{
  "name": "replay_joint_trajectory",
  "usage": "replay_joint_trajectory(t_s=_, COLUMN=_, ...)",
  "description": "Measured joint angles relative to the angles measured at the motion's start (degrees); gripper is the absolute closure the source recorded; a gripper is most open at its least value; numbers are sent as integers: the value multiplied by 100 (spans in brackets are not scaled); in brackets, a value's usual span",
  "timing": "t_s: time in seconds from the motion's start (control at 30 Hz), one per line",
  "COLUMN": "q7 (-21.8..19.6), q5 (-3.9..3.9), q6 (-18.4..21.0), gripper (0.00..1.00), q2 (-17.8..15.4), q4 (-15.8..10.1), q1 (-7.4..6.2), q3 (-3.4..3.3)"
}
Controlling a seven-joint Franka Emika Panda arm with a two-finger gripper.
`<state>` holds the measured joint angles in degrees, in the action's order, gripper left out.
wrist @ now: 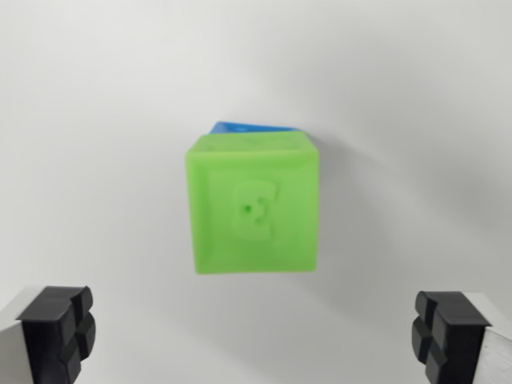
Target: Stack cube
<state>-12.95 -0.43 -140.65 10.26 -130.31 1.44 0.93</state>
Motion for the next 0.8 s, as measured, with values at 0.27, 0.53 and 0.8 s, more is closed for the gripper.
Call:
replay_joint_trajectory(t_s=0.27, q7=8, q5=9, q6=477, gripper=0, q2=-365, q4=117, q1=0, q3=0)
replay_joint_trajectory(t_s=0.53, q7=13, q5=14, q6=916, gripper=0, q2=-655, q4=266, q1=0, q3=0)
replay_joint_trajectory(t_s=0.8, q7=19, q5=18, q6=1418, gripper=0, q2=-939, q4=485, q1=0, q3=0)
